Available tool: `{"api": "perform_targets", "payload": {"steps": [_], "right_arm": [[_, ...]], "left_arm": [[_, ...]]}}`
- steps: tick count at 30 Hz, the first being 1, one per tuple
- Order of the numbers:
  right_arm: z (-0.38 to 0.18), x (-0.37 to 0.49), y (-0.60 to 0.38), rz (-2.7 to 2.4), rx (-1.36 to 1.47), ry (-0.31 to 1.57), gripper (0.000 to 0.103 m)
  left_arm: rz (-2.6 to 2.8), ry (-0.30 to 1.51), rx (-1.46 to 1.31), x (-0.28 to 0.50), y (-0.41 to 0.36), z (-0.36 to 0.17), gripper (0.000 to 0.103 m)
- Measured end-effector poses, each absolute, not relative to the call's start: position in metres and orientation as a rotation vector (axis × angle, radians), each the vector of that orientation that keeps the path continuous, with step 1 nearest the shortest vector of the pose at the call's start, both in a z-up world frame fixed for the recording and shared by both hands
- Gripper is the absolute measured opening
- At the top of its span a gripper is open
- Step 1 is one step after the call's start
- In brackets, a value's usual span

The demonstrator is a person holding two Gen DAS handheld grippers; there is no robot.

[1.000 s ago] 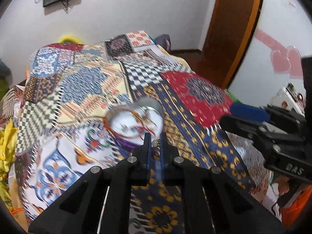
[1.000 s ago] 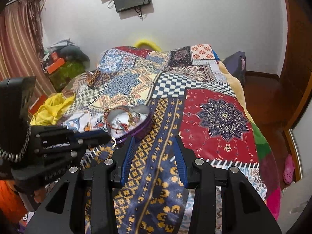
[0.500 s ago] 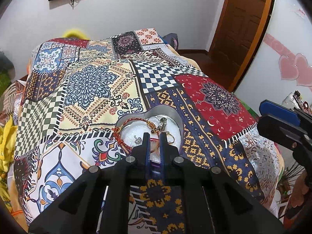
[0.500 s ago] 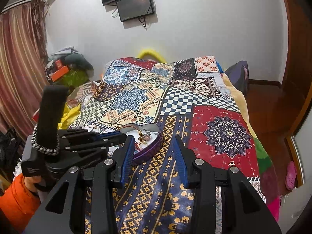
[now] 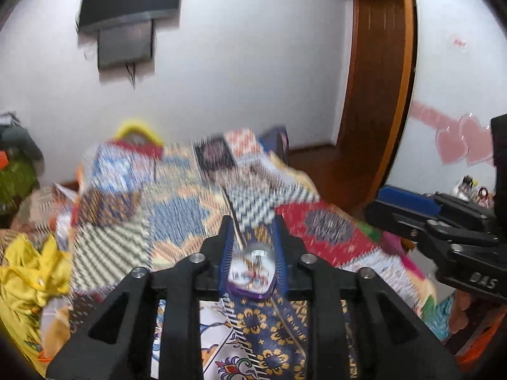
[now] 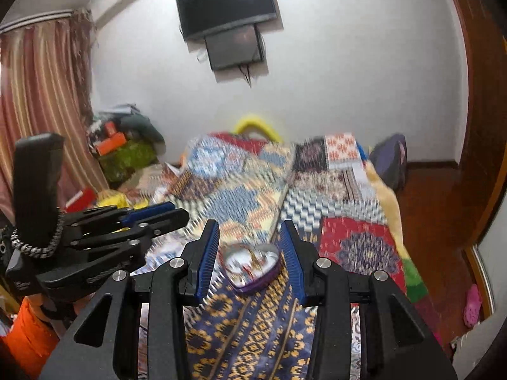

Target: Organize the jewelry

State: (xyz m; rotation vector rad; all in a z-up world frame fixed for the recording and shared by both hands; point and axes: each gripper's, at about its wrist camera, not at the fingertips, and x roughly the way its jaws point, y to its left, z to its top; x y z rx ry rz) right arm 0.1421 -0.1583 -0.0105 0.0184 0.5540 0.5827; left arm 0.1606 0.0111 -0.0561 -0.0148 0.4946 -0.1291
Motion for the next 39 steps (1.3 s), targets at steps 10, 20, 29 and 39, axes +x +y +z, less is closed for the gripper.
{"api": "perform_targets", "payload": {"steps": [10, 20, 29, 39], "right_arm": [[0.063, 0.065, -0.168, 0.548, 0.040, 0.251, 0.037], [0.083, 0.024, -0.167, 0.480, 0.033, 0.091, 0.074], [0.076, 0.022, -0.168, 0.419, 0.041, 0.109, 0.100], [0.074, 0.017, -0.176, 0.400, 0.039, 0.130, 0.100]], "left_arm": [[-0.037, 0.170, -0.001, 0.067, 0.008, 0.017, 0.049], [-0.001, 0.079, -0.041, 0.030, 0.011, 0.033, 0.088], [0.025, 0.082, -0.015, 0.022, 0.005, 0.031, 0.093], [0.033, 0.099, -0.023, 0.025, 0.008, 0.028, 0.097]]}}
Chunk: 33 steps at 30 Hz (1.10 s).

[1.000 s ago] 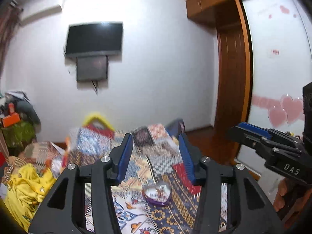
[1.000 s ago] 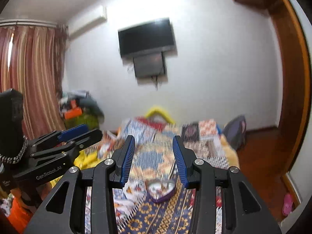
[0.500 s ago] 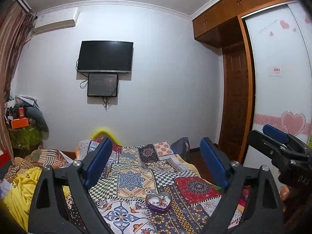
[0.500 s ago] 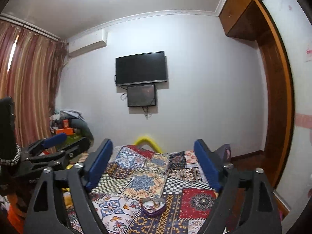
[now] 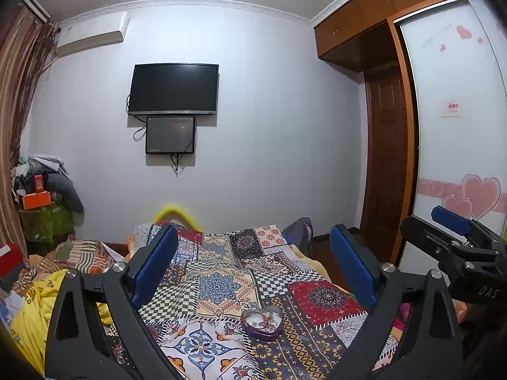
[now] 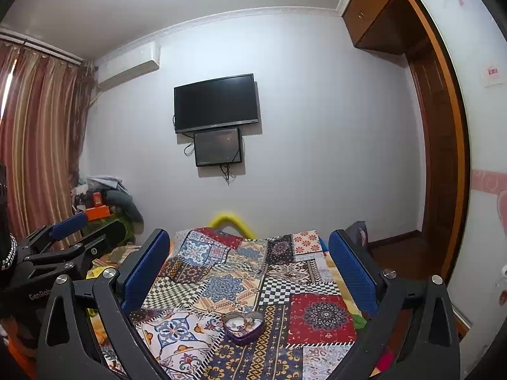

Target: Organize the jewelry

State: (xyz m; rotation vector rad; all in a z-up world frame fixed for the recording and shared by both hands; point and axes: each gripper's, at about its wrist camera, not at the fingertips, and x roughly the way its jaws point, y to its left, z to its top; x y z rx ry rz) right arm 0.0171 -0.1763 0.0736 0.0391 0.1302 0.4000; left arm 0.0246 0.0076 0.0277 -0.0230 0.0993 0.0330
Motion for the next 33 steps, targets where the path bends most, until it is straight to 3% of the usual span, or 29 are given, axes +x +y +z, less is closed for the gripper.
{"api": "perform_targets", "payload": {"steps": [33], "right_arm": [[0.071, 0.020, -0.180, 0.383, 0.041, 0.185, 0.100]], "left_arm": [[0.023, 0.150, -0.034, 0.037, 0.002, 0.017, 0.101]]}}
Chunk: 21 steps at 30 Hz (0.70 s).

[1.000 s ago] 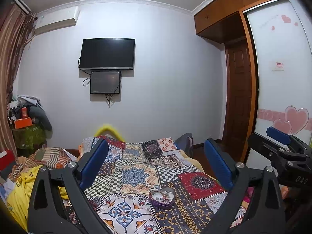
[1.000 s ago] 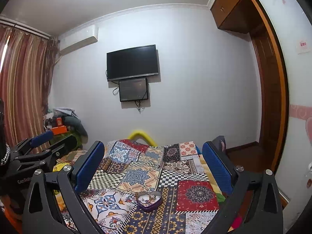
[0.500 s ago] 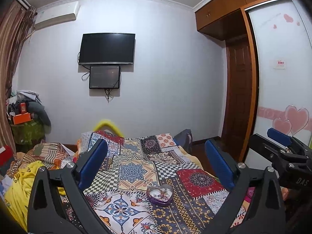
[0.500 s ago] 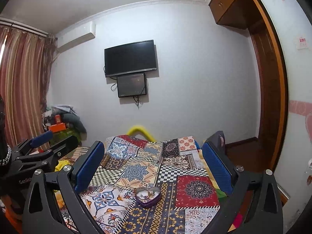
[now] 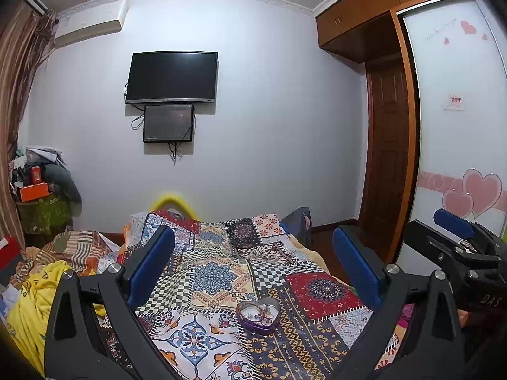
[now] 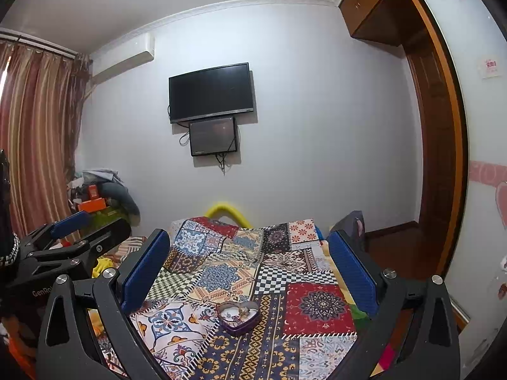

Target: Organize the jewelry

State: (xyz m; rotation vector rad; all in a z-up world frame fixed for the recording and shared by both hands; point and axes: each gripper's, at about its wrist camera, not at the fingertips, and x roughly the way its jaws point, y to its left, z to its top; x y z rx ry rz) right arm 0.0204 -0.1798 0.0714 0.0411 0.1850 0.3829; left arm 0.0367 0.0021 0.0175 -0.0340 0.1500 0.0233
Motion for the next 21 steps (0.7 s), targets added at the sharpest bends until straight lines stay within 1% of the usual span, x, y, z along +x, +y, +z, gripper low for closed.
{"api": "perform_targets", "payload": {"steps": [21], "right_arm": [[0.0693, 0.0222, -0.1839, 0.383, 0.051, 0.188, 0.100]], "left_arm": [[-0.005, 0.169, -0.051, 0.0384, 0.0001, 0.0176, 0.101]]}}
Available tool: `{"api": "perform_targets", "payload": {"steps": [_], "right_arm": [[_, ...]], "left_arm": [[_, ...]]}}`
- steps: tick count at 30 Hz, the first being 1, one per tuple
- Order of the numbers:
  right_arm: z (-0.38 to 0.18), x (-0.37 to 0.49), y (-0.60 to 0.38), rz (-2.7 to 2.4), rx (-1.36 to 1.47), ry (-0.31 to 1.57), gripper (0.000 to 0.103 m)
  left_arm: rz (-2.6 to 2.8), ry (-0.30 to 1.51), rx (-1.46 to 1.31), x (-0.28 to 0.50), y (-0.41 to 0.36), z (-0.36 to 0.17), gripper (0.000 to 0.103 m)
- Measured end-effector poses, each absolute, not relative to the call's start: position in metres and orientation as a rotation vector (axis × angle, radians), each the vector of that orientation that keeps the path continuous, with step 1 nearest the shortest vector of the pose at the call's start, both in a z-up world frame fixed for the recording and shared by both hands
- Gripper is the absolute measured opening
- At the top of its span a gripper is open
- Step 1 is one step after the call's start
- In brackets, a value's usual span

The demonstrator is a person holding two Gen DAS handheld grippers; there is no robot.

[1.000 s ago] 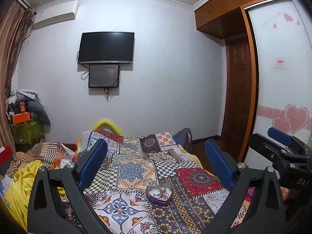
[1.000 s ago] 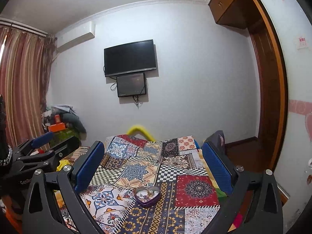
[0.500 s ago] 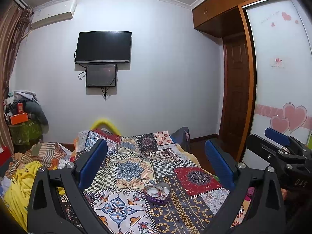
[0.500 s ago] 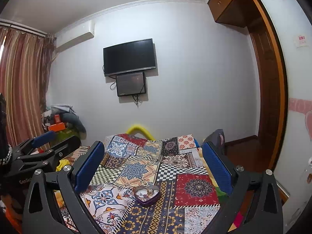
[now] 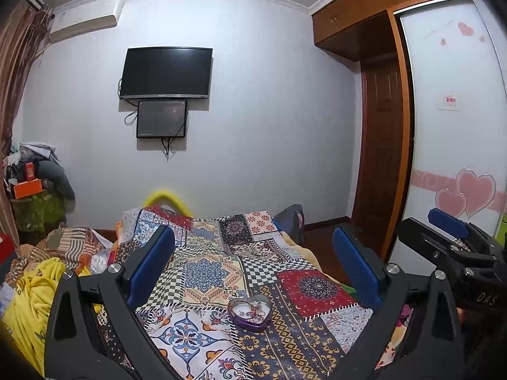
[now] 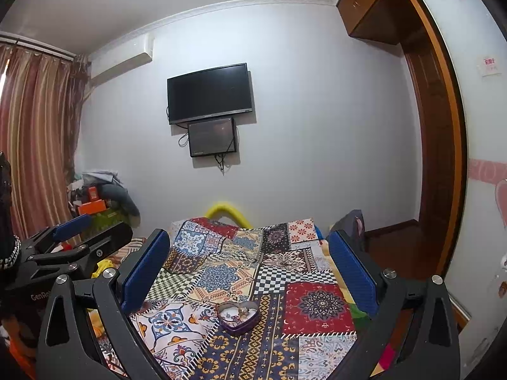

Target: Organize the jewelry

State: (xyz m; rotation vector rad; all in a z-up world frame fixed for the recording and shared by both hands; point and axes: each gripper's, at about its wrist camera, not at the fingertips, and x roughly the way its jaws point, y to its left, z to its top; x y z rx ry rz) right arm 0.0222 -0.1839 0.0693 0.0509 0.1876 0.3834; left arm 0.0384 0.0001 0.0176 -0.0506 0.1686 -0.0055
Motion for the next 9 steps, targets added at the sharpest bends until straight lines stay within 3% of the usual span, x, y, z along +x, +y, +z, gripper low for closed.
{"api": "perform_targets", "payload": {"steps": [9], "right_arm": [[0.0667, 0.0249, -0.1839, 0.382, 0.052, 0.199, 0.100]], "left_arm": [[-0.013, 0.169, -0.042, 0.0394, -0.0011, 0.0139, 0.101]]}}
